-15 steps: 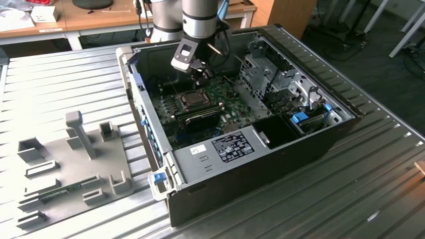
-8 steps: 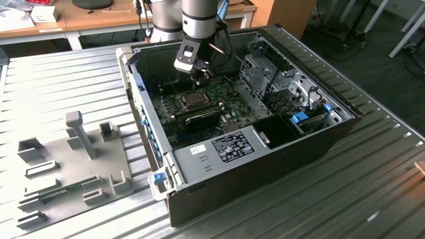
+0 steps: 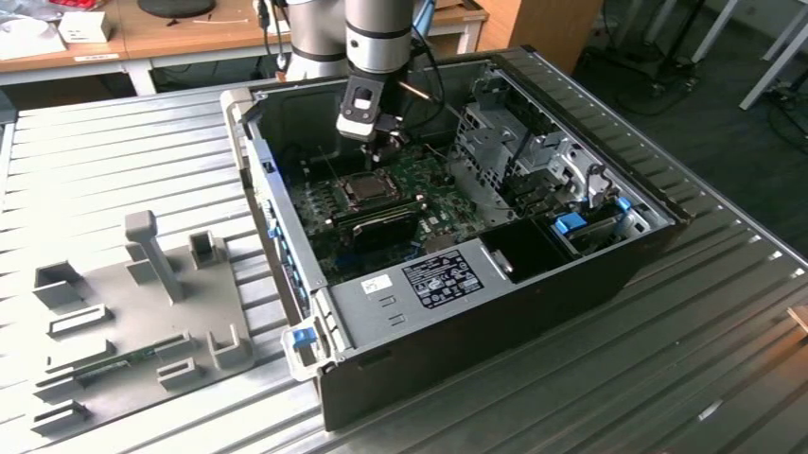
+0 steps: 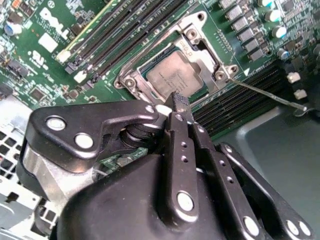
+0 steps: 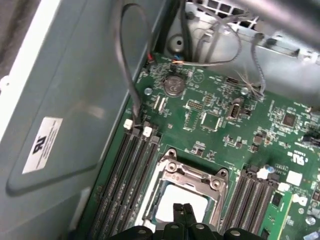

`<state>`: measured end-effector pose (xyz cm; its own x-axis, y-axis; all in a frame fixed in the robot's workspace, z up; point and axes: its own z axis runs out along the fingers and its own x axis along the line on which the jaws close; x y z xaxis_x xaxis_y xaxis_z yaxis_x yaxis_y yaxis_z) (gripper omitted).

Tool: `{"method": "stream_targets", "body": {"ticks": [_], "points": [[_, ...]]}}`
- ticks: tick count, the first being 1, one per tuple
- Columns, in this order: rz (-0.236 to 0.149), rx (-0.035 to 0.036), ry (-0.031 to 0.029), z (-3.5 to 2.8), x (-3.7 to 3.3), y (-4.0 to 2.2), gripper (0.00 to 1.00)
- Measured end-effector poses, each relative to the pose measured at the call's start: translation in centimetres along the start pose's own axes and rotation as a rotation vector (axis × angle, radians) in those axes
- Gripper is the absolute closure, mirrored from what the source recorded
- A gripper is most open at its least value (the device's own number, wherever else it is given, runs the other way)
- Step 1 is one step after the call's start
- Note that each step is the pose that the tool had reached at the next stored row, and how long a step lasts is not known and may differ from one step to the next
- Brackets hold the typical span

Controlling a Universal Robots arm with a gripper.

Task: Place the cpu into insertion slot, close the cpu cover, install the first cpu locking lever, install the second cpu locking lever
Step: 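Close the cpu cover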

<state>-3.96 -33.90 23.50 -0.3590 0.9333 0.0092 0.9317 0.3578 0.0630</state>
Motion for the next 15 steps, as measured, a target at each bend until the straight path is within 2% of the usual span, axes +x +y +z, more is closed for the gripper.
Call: {"method": "stream_targets", "body": {"ticks": [15], "points": [[-0.169,0.0043,0.0035,-0.01,0.06,-0.16,0.9]]}}
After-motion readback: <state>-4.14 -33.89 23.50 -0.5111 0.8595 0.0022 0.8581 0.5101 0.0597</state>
